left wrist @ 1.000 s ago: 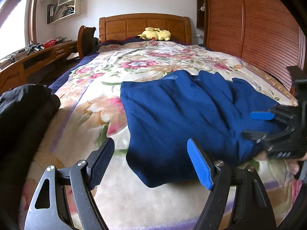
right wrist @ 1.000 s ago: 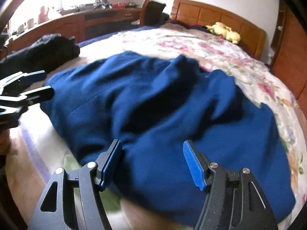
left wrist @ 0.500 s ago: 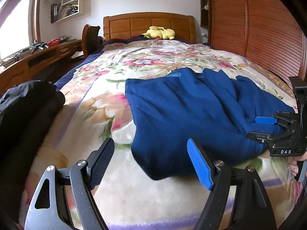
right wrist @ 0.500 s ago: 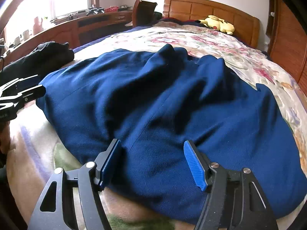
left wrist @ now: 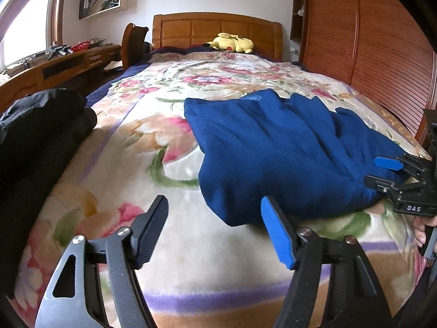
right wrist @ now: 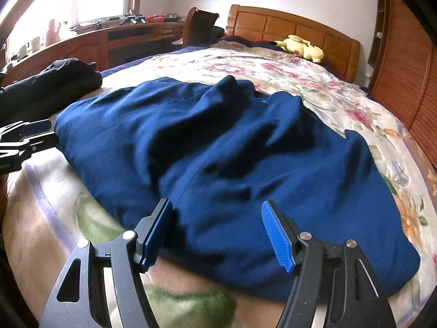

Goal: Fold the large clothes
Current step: 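Move the left tool to the jacket's side edge and grasp it, then lift the side edge with the left tool, fold it over the bundle, release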

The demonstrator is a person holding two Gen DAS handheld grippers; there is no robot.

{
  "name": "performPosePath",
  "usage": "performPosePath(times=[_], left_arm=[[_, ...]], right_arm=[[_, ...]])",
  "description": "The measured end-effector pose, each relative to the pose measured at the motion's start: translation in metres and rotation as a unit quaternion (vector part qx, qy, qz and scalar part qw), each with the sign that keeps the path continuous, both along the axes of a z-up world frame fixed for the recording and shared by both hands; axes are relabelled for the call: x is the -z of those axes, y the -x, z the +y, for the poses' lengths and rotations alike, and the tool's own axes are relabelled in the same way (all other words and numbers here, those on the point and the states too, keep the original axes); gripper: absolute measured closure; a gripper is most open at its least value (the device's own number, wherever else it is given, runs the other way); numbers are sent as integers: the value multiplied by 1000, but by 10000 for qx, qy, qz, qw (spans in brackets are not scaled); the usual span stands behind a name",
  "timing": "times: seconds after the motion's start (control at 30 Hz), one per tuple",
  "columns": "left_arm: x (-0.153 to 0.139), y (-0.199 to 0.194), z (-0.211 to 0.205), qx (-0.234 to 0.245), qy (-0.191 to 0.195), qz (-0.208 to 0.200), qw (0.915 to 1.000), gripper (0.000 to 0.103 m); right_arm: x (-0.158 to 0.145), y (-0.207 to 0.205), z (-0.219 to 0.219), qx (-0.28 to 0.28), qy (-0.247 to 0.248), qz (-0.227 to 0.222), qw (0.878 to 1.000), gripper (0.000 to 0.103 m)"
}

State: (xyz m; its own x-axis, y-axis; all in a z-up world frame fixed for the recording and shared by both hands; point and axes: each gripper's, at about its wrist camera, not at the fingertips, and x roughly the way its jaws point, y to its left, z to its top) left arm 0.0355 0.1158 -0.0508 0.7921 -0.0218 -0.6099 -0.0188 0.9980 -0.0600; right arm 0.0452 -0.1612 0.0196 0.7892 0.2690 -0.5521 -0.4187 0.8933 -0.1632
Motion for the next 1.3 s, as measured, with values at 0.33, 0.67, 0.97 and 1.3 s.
performPosePath(times=[0.33,0.67,0.97,1.3], left_arm=[[2,-8,-9,42,-85,145,9998,50],[-4,-15,-17,68,-52,121,9999,85],[-40,-13,-50,43,-388,-378,9985,93],[-103,-24,-121,429,-639,-772,9940,94]], right_arm=[[-2,8,-20,-15,-187,69,9998,34],[2,4,-20,-31,-180,132,9997,33],[-2,2,-28,-117,-385,195,9990,33],[-11,20,-85,269,-399,-149,9987,33]])
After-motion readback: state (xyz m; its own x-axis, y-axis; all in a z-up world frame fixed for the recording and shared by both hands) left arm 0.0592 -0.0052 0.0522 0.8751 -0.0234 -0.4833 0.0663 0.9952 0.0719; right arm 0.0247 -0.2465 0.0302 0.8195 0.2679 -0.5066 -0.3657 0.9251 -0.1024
